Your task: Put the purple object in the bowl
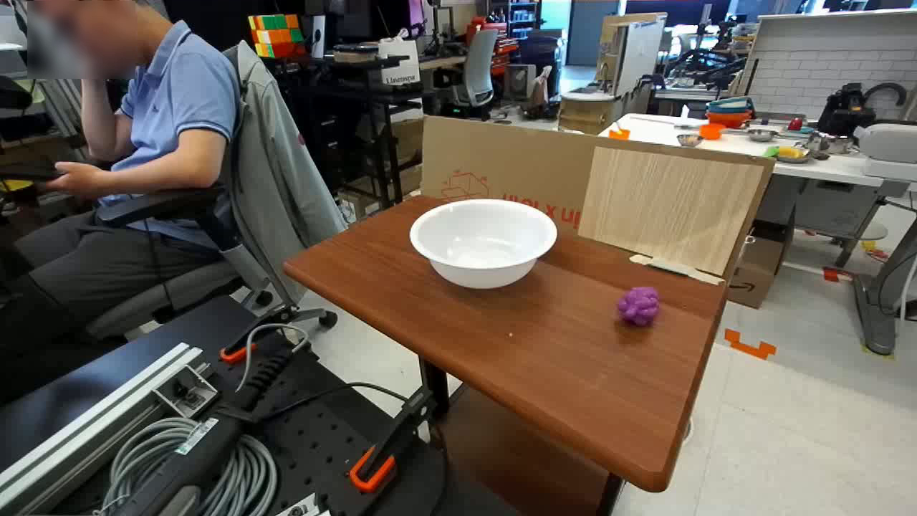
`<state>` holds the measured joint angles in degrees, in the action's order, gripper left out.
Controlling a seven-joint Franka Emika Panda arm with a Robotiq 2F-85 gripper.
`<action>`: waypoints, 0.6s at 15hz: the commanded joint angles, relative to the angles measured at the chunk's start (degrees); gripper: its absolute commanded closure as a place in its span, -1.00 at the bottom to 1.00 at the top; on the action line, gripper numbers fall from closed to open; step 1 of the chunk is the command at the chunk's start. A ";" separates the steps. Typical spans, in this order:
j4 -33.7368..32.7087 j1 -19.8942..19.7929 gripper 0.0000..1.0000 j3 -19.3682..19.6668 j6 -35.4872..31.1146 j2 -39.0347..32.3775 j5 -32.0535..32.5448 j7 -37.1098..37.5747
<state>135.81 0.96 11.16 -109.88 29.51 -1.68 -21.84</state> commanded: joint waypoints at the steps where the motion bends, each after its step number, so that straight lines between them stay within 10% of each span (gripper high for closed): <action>1: -0.15 -0.72 -1.00 -0.61 0.17 -0.10 -0.34 -0.28; 9: -1.20 -0.51 -1.00 -0.48 -1.38 -2.17 -1.18 0.22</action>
<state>135.83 0.92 11.09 -109.88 29.51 -1.68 -21.84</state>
